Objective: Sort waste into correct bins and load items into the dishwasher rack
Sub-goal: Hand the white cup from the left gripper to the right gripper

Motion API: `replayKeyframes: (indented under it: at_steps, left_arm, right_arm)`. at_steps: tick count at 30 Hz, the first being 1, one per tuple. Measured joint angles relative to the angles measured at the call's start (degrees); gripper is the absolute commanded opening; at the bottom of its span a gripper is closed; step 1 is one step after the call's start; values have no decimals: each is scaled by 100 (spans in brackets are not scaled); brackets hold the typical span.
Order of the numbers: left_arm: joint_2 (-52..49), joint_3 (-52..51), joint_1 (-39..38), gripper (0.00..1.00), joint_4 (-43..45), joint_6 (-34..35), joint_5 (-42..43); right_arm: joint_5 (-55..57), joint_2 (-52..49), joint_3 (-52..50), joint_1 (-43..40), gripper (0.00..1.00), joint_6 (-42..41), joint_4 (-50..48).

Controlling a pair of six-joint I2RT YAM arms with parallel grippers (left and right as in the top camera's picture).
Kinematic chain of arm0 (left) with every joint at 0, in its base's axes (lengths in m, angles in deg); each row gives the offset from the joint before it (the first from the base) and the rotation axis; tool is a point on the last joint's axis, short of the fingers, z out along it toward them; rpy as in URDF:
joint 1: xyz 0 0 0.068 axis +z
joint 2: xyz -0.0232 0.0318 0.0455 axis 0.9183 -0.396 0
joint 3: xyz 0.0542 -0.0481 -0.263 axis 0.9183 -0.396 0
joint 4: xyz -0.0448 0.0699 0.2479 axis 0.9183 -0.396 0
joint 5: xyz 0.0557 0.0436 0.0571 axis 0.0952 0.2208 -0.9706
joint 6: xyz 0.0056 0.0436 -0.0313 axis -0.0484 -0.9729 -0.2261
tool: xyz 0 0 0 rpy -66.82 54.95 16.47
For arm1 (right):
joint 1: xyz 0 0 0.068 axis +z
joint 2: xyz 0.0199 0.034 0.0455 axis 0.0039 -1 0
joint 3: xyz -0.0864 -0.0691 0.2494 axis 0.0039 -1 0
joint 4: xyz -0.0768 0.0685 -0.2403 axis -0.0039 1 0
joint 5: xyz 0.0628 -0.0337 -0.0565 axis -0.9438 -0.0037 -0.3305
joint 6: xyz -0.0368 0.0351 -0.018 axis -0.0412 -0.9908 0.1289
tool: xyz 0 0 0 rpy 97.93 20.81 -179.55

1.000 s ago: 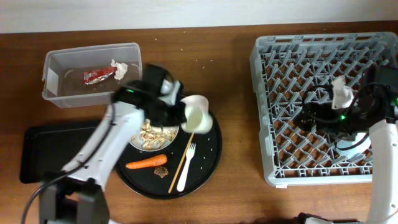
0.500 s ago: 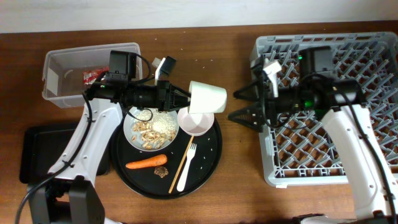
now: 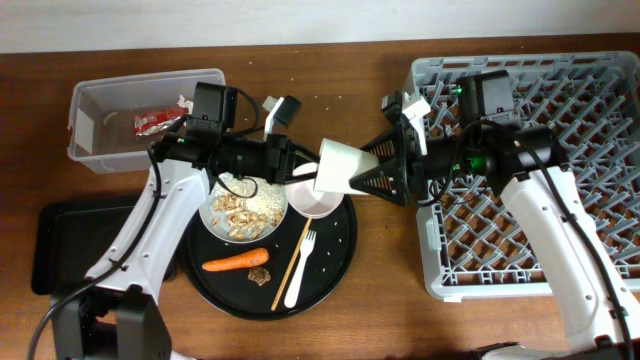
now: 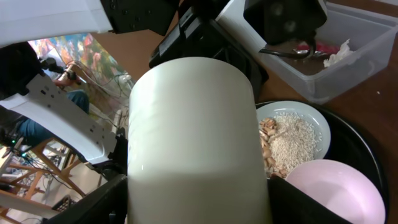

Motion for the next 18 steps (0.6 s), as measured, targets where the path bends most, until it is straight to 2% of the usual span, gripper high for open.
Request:
replayKeyframes:
  at_steps: [5, 11, 12, 14, 16, 18]
  left_arm:
    - [0, 0, -4, 0, 251, 160, 9]
    - [0, 0, 7, 0, 260, 162, 26]
    - [0, 0, 9, 3, 260, 162, 26]
    - [0, 0, 9, 36, 262, 166, 20]
    - [0, 4, 7, 47, 308, 186, -105]
    - [0, 7, 0, 50, 293, 103, -411]
  right_arm:
    - [17, 0, 0, 13, 72, -2, -13]
    - [131, 0, 0, 107, 65, -15, -74]
    - [133, 0, 0, 107, 64, -35, -76]
    - [138, 0, 0, 107, 61, -74, -70]
    - [151, 0, -2, 173, 60, -90, -17]
    - [382, 0, -2, 264, 58, -203, -4]
